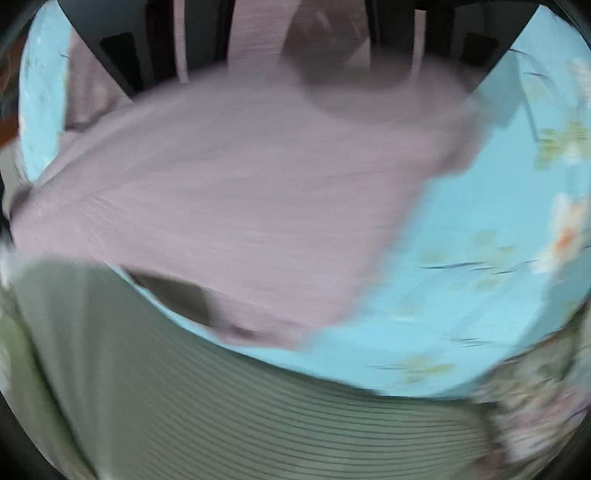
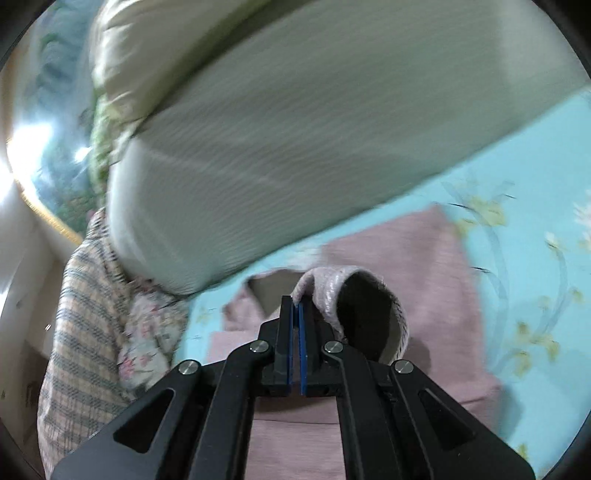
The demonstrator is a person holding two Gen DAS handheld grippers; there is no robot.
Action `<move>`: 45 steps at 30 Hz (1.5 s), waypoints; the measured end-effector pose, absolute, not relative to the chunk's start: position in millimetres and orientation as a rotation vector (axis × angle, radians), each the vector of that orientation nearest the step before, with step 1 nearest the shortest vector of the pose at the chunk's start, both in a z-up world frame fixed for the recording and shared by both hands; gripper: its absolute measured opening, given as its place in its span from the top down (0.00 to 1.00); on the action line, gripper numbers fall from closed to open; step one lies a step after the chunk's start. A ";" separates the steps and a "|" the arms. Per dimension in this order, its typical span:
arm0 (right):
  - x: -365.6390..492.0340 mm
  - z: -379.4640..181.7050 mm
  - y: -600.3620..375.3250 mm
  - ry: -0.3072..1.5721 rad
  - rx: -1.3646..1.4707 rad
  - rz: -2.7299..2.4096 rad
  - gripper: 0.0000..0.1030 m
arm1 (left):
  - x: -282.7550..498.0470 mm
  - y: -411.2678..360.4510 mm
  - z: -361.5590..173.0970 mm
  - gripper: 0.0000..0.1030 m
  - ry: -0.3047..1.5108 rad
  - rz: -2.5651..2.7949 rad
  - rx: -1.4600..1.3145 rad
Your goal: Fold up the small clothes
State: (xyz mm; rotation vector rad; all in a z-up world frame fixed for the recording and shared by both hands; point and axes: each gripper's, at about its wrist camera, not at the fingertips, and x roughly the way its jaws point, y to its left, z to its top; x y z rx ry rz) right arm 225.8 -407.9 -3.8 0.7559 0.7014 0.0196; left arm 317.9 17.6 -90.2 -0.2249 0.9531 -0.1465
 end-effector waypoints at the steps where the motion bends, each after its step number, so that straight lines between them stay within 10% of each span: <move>1: 225.4 -12.2 -410.9 0.722 0.757 0.009 0.97 | 317.1 35.0 -91.9 0.79 0.956 -0.125 -0.255; 3: 227.6 -26.7 -411.2 0.766 0.748 -0.003 0.97 | 314.1 63.5 -97.5 0.99 0.968 -0.120 -0.330; 20: 197.7 -73.7 -406.5 0.950 0.512 -0.070 0.97 | 282.6 68.0 -102.3 0.98 0.999 -0.092 -0.302; 22: 199.6 -75.9 -407.2 1.012 0.506 -0.091 0.96 | 280.4 66.7 -101.3 0.92 1.005 -0.099 -0.287; 24: 197.7 -63.7 -404.4 1.031 0.494 -0.133 0.96 | 277.3 65.9 -100.0 0.60 1.007 -0.084 -0.257; 27: 188.8 -22.6 -386.4 0.919 0.428 -0.105 0.95 | 271.9 73.2 -98.2 0.53 1.008 -0.062 -0.241; 29: 198.6 -3.3 -368.3 0.876 0.431 -0.007 0.75 | 268.3 80.7 -96.2 0.53 1.006 -0.064 -0.254; 31: 221.0 1.1 -347.8 0.892 0.428 0.093 0.24 | 265.2 86.3 -94.8 0.50 0.997 -0.047 -0.243; 45: 413.6 -98.5 -165.0 1.318 0.345 0.599 0.25 | 283.6 80.0 -107.4 0.48 1.009 -0.080 -0.237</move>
